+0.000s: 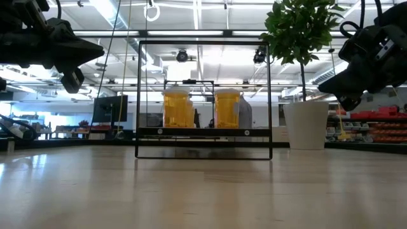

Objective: Pick and place medicine bottles onto shelf by color
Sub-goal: Return to Home Position

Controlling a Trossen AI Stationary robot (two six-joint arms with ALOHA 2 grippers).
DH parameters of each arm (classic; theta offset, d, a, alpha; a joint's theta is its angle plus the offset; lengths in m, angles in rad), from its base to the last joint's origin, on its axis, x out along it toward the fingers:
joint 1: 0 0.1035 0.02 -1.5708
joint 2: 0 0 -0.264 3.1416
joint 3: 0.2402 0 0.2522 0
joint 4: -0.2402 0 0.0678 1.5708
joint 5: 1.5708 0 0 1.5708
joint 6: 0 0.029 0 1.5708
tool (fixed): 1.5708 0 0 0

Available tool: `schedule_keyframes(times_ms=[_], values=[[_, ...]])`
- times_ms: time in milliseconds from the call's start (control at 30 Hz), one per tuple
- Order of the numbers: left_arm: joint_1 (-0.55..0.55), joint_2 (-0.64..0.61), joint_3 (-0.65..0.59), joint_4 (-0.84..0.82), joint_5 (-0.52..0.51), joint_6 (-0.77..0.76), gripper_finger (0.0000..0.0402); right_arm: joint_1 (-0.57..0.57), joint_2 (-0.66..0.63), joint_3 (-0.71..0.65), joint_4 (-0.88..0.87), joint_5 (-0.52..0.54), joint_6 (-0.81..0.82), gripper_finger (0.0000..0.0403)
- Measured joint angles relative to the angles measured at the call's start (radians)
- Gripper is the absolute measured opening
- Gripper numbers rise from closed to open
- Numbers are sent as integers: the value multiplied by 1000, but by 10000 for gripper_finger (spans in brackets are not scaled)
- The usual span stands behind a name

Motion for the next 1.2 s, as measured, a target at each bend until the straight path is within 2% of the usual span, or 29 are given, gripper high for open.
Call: schedule_keyframes(times_ms=[400, 767, 1200], values=[[0, 0, 0, 0, 0, 0, 28, 0, 0, 0, 0, 0, 0, 10], [0, 0, 0, 0, 0, 0, 39, 0, 0, 0, 0, 0, 0, 10], [0, 0, 0, 0, 0, 0, 32, 0, 0, 0, 0, 0, 0, 10]])
